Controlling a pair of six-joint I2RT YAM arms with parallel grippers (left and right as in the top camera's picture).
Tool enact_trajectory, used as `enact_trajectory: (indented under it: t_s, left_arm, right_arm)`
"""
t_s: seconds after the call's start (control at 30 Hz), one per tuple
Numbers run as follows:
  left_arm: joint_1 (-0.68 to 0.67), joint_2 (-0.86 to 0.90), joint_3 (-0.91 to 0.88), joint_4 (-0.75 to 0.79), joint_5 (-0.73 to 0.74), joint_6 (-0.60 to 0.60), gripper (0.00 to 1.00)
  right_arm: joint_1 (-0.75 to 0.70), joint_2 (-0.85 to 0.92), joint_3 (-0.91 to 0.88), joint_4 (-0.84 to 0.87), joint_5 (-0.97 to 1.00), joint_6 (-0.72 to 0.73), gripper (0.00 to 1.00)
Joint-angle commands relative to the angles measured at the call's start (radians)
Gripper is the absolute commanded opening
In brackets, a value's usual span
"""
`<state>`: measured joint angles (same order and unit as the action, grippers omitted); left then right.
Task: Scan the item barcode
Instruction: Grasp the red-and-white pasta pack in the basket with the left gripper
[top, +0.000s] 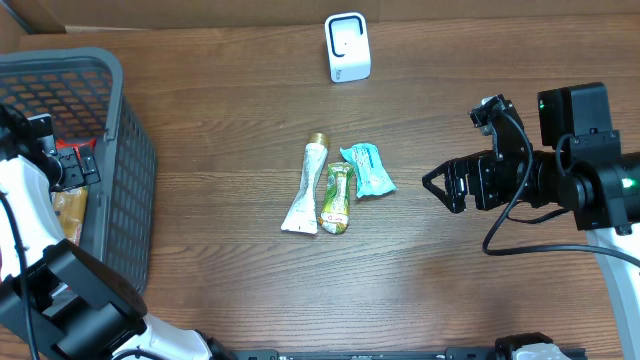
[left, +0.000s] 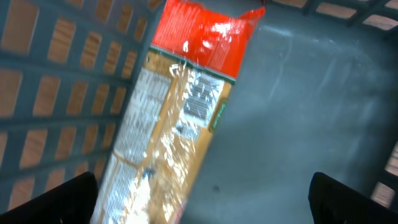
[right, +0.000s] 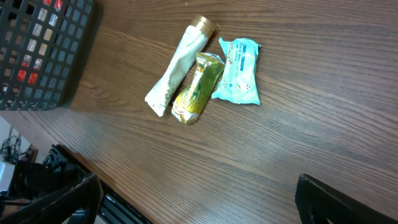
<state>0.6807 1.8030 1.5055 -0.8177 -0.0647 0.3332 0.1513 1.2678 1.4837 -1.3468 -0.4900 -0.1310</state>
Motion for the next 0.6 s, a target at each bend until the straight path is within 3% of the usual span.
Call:
enact_trajectory:
  t_s: [0.0,0.57]
  left_arm:
    - [-0.004,0.004,-0.051,0.063,-0.018,0.079,1.00]
    - [0.084,0.017,-0.223,0.356,-0.061,0.079,1.00]
  right_arm:
    - [0.002,-0.007,0.007,0.003,0.000,-0.005,1.00]
    - [0.002,-0.007,0.007,0.003,0.000,-0.005,1.00]
